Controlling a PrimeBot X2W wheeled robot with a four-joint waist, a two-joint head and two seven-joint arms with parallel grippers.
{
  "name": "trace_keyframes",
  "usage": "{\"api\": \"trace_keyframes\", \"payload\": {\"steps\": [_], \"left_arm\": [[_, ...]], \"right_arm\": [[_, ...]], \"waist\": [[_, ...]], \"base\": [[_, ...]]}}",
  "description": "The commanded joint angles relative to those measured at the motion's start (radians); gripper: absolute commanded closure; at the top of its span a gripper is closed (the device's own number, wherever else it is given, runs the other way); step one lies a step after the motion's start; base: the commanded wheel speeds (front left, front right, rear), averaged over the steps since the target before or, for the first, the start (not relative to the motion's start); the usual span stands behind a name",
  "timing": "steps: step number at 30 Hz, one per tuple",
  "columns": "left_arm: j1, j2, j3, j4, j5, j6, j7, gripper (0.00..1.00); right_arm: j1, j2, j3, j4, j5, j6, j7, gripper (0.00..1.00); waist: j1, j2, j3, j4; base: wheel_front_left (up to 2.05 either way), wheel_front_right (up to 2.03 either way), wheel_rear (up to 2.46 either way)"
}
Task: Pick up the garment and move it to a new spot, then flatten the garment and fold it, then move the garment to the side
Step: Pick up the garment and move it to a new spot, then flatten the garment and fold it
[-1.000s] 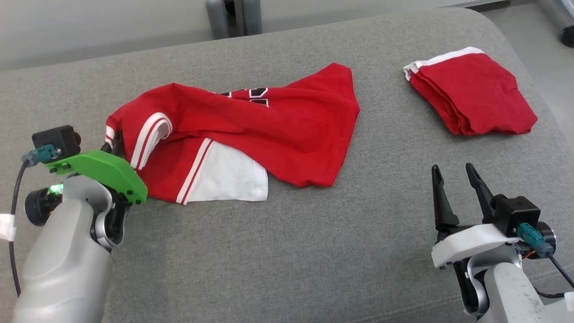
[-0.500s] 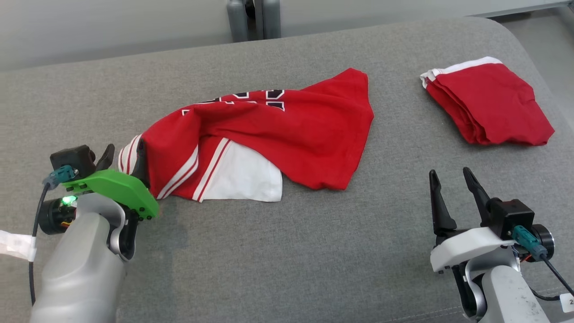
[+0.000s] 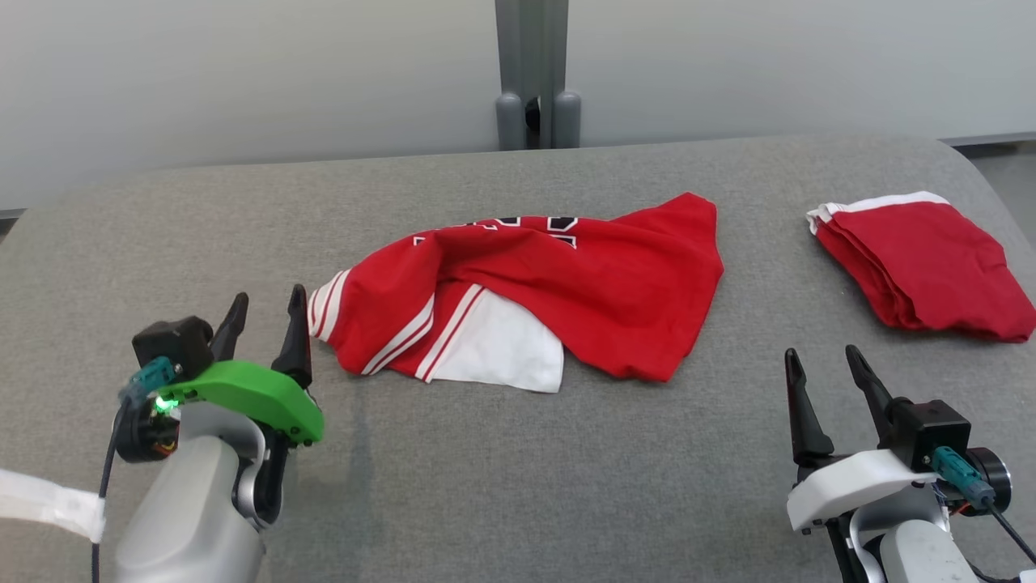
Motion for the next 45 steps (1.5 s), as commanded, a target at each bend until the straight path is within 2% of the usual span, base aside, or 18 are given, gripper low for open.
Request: {"api": "trace_keyframes", "payload": {"steps": [1,8,16,27,45], "left_arm": [[0.048,-0.006,0.019,-0.045,0.017,0.017,-0.007,0.0],[0.258,-0.056,0.106,-0.275,0.074,0.078,-0.006,0.0],[0.436,-0.083,0.138,-0.437,0.158,0.114,-0.005,0.0],[0.495,-0.082,0.112,-0.489,0.184,0.127,0.003,0.0],[0.495,-0.07,0.094,-0.503,0.178,0.138,0.017,0.0]], "right_arm": [[0.017,-0.003,-0.003,-0.009,-0.001,-0.002,-0.001,0.0],[0.041,-0.003,-0.007,-0.018,-0.002,-0.002,-0.004,0.0],[0.073,-0.003,0.011,-0.029,0.031,-0.002,-0.011,0.0],[0.1,-0.003,0.035,-0.03,0.056,-0.002,-0.014,0.0],[0.09,-0.003,0.034,-0.02,0.052,-0.002,-0.017,0.0]], "waist": [[0.0,0.0,-0.04,0.045],[0.0,0.0,-0.056,0.066],[0.0,0.0,-0.067,0.071],[0.0,0.0,-0.076,0.058],[0.0,0.0,-0.06,0.059]], "base": [[0.0,0.0,0.0],[0.0,0.0,0.0],[0.0,0.0,0.0],[0.0,0.0,0.0],[0.0,0.0,0.0]]}}
